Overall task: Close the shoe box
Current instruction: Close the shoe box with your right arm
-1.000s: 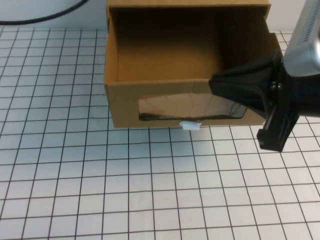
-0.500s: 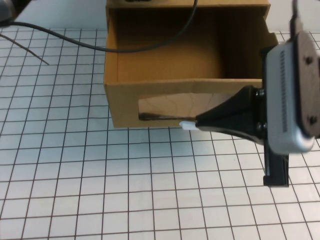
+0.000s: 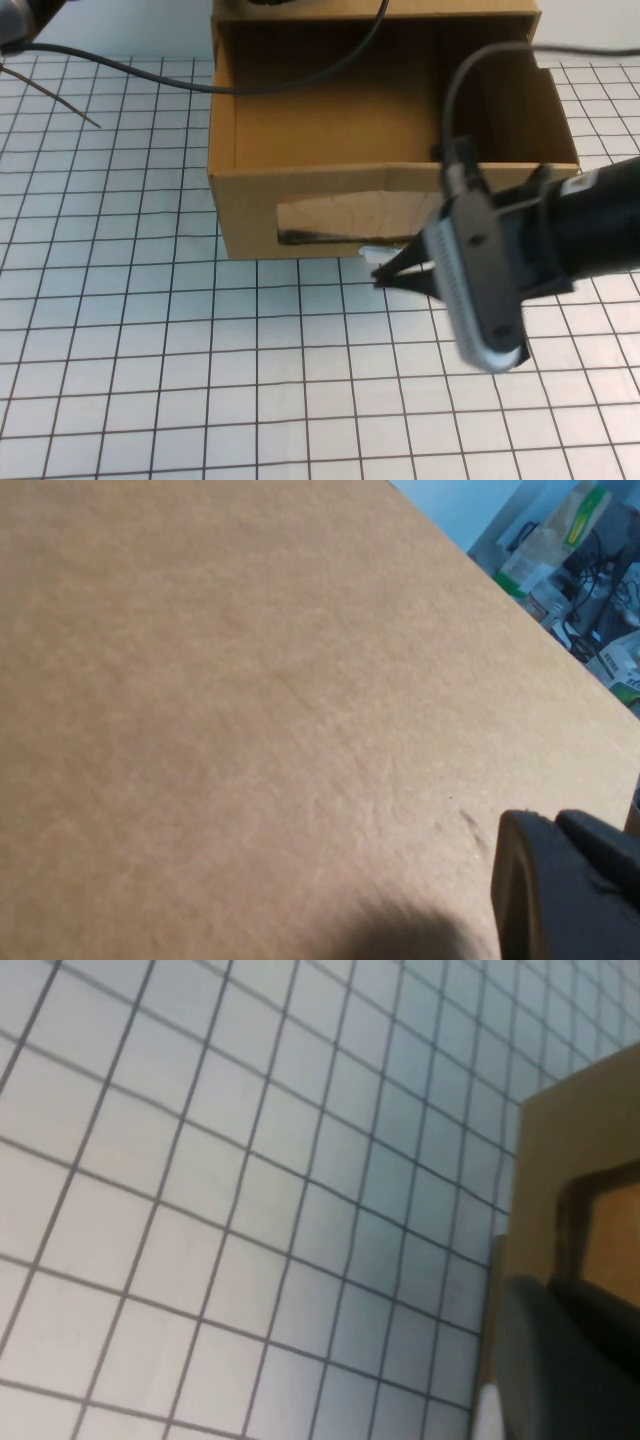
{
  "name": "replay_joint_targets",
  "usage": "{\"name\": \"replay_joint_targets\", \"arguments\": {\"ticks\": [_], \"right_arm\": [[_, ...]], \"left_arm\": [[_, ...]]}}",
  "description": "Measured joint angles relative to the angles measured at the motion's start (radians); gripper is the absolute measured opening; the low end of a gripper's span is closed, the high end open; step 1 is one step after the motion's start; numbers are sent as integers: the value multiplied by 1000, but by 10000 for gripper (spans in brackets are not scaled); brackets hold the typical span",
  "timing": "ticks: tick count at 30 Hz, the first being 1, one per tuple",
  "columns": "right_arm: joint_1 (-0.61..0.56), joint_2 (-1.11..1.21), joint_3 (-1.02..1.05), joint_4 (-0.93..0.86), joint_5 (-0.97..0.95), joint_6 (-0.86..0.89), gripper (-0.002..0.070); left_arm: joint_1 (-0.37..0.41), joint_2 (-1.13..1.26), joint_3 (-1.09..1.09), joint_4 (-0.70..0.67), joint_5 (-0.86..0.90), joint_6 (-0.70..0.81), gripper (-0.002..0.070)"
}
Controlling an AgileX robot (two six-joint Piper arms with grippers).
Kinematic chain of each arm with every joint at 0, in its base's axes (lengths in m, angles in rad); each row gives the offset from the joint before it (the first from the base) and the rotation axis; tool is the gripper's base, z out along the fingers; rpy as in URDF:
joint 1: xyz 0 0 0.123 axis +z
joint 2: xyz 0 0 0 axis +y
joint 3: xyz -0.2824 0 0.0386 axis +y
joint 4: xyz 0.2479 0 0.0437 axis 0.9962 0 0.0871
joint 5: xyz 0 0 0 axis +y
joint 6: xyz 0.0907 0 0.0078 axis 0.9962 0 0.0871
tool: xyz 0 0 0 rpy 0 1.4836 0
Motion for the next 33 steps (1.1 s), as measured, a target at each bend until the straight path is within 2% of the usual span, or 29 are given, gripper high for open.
{"name": "replay_joint_targets", "arguments": {"ticks": [6, 14, 33], "right_arm": [[84, 116, 0, -93, -93, -6, -14], [87, 248, -52, -209, -207, -7, -14], [-49, 616, -556, -249, -116, 57, -14]], "left_arm": [[0, 0, 0, 0, 8, 0, -5], [0, 0, 0, 0, 8, 0, -5], [0, 0, 0, 0, 10, 8, -5]]}}
